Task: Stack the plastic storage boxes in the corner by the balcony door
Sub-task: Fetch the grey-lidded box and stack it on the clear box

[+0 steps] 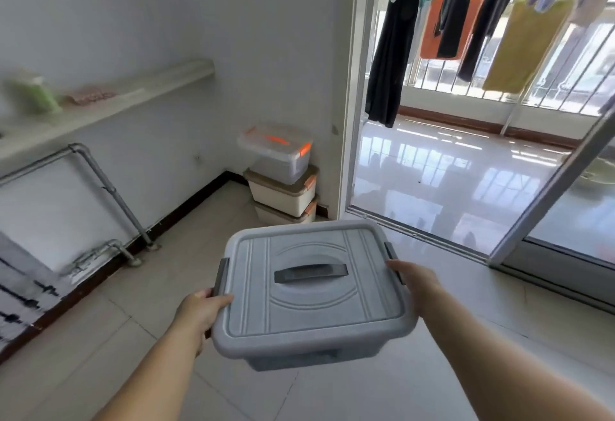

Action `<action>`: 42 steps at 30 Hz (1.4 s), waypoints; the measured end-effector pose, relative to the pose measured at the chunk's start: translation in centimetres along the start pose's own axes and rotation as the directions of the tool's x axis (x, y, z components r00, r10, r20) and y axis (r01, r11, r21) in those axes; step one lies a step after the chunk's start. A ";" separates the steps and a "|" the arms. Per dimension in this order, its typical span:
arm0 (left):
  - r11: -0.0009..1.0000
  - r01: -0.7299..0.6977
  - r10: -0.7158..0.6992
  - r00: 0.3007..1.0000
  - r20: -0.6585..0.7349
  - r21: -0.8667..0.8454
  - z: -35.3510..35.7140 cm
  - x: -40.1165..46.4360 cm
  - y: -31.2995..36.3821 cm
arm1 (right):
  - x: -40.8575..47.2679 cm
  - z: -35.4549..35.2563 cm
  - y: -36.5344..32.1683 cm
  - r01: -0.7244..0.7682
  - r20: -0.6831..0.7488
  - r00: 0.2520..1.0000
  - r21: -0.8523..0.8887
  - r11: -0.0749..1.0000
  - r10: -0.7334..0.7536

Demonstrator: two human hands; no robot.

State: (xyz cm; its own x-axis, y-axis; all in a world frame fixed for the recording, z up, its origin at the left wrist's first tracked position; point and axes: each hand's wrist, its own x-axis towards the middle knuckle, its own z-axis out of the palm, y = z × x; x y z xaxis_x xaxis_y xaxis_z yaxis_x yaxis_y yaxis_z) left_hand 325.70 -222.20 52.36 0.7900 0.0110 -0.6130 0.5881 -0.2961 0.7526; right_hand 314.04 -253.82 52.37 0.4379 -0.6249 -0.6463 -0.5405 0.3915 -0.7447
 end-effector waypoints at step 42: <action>0.981 -0.196 0.189 0.939 0.288 -0.006 8.7 69.0 58.3 | 48.0 43.1 -46.4 0.046 -0.203 0.979 0.355 0.934 0.028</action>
State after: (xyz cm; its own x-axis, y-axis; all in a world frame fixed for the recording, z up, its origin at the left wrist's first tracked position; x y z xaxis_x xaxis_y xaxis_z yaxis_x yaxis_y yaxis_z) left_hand 412.98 -247.03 51.84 0.8028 -0.3213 -0.5023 0.4229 -0.2870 0.8595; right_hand 391.07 -272.87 48.72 0.2673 -0.7376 -0.6200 -0.2293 0.5763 -0.7844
